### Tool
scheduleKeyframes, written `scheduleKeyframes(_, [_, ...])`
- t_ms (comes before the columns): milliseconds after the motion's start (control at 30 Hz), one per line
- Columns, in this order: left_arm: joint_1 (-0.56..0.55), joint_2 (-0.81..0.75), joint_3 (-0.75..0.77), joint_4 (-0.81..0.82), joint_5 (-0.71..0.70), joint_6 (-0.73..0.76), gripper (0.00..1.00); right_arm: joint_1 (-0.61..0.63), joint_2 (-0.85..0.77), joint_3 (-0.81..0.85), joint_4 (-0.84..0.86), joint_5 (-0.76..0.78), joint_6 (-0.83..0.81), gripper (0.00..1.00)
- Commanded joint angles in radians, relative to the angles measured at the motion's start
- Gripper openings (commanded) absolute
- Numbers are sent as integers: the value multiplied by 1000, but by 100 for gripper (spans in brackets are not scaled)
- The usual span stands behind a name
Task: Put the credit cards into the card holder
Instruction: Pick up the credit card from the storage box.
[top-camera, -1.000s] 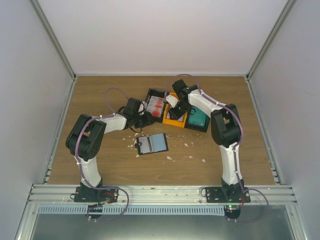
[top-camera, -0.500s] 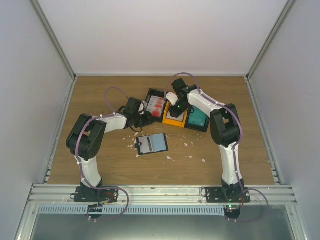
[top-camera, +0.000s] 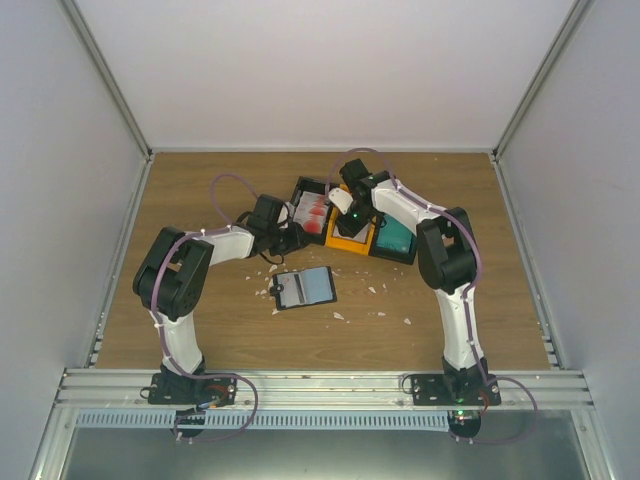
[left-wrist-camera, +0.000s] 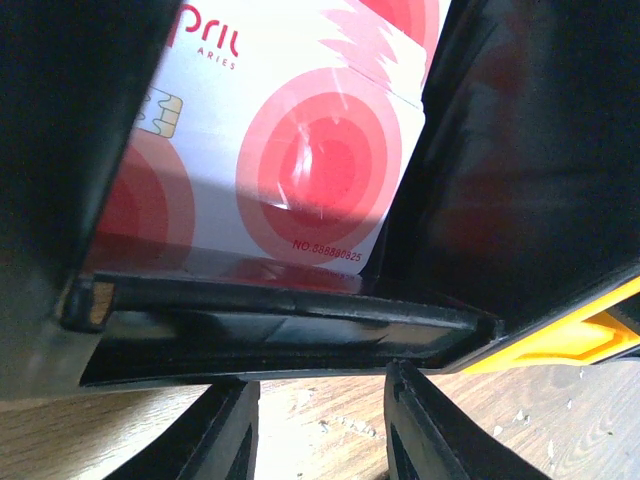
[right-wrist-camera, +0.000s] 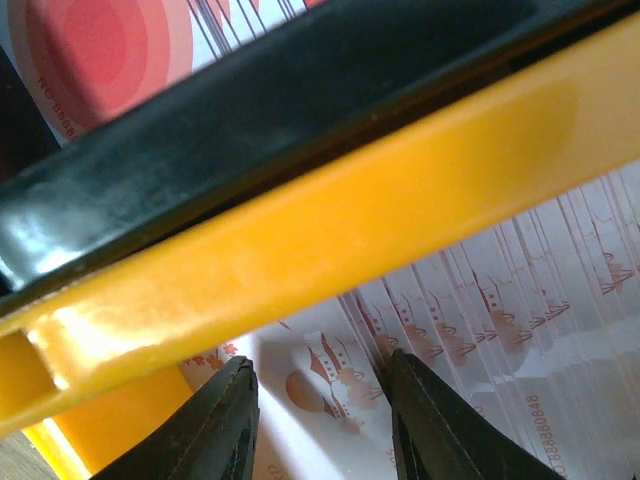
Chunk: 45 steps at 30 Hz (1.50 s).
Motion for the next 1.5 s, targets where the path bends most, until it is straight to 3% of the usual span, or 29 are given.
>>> scheduleKeyframes(0, [6,15,34,45,-17,5,36,9,3,11,-62,-32,4,38])
scheduleKeyframes(833, [6,18,32,45,-24,5,36,38,-127,-91,-95,-39,42,37])
scheduleKeyframes(1100, [6,13,31,45,-24,10,36,37,-109,-88,-93,-29,35,17])
scheduleKeyframes(1233, [6,14,31,45,-21,9,35,37,-110,-81,-95,-39,33,14])
scheduleKeyframes(1400, [6,12,28,45,-21,10,35,38,-124,-79,-112,-112,21,33])
scheduleKeyframes(1467, [7,12,28,45,-21,10,35,37,-127,-80,-114,-128,23,36])
